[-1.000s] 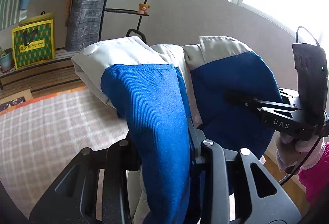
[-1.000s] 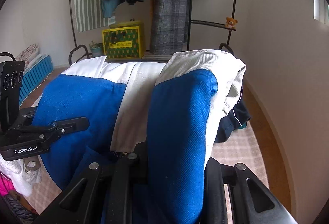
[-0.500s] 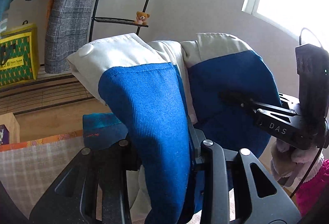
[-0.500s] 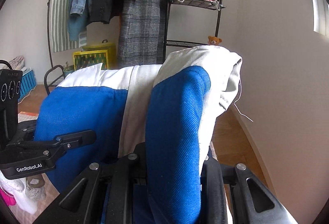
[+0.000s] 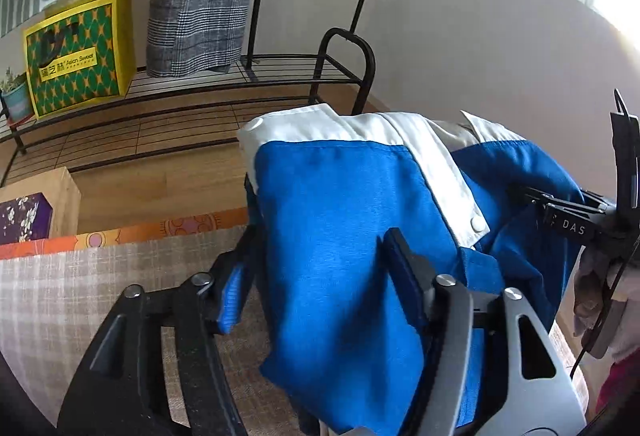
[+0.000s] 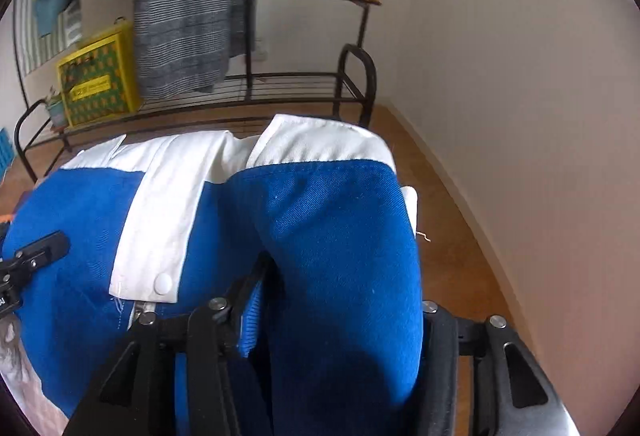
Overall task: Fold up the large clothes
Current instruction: 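Lift the folded jacket with both tools and carry it toward the rack, then set the folded jacket down on the bed corner and open both tools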
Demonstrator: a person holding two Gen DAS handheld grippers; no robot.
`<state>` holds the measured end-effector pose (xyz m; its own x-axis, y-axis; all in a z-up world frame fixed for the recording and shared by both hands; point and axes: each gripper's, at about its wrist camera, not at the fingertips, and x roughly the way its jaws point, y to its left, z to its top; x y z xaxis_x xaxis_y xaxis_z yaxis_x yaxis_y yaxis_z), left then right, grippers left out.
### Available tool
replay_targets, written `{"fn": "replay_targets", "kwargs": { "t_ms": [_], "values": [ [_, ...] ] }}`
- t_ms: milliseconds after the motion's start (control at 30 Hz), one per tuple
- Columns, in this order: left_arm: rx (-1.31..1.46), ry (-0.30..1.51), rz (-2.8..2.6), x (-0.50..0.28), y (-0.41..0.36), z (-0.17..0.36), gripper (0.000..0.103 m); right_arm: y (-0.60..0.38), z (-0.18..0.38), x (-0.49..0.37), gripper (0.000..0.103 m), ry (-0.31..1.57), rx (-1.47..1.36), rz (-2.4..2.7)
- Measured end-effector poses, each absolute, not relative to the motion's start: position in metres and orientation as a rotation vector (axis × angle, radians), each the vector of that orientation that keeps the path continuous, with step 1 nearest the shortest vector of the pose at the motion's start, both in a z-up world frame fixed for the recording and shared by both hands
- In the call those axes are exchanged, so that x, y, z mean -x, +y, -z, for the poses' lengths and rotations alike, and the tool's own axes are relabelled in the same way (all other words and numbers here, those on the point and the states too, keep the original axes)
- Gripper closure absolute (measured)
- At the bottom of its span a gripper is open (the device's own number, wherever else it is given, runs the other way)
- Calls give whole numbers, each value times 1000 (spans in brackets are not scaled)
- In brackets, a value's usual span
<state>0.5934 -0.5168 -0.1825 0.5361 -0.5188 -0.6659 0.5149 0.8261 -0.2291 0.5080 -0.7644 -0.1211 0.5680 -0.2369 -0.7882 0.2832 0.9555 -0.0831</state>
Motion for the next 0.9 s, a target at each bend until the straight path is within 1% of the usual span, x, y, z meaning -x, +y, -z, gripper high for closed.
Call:
{"fn": "replay_targets", "kwargs": {
  "t_ms": [67,100,133,233,300,333,400,467,500,533,600,667,833,900],
  "values": [
    [-22,776,631,-591,-514,181,32,-764,121,-503,45,894,-45,311],
    [-40,775,642,-589,-514,180,32,-766,121,-503,36,895,-50,327],
    [-59,776,644,-588,-515,179,32,-769,119,-501,33,889,-59,359],
    [-80,745,642,-581,-512,173,32,-787,102,-484,31,821,-151,406],
    [-64,736,638,-577,-507,169,32,-790,90,-480,32,785,-116,478],
    [-54,740,638,-573,-504,166,32,-787,87,-477,33,779,-80,494],
    [-53,745,646,-568,-500,160,32,-780,87,-480,51,796,-58,469],
    [-72,720,644,-559,-494,151,32,-773,94,-480,59,820,-50,428],
    [-80,703,641,-555,-490,146,32,-771,104,-485,63,862,-36,441],
    [-86,689,642,-550,-486,141,32,-771,116,-489,65,913,-14,466],
    [-95,676,640,-540,-477,132,32,-769,136,-494,65,987,34,506],
    [-101,664,645,-531,-468,122,32,-771,139,-490,63,990,14,514],
    [-116,604,652,-495,-444,89,32,-767,105,-463,58,914,-51,510],
    [-113,578,657,-476,-433,72,32,-755,85,-451,53,885,-48,485]
  ]
}}
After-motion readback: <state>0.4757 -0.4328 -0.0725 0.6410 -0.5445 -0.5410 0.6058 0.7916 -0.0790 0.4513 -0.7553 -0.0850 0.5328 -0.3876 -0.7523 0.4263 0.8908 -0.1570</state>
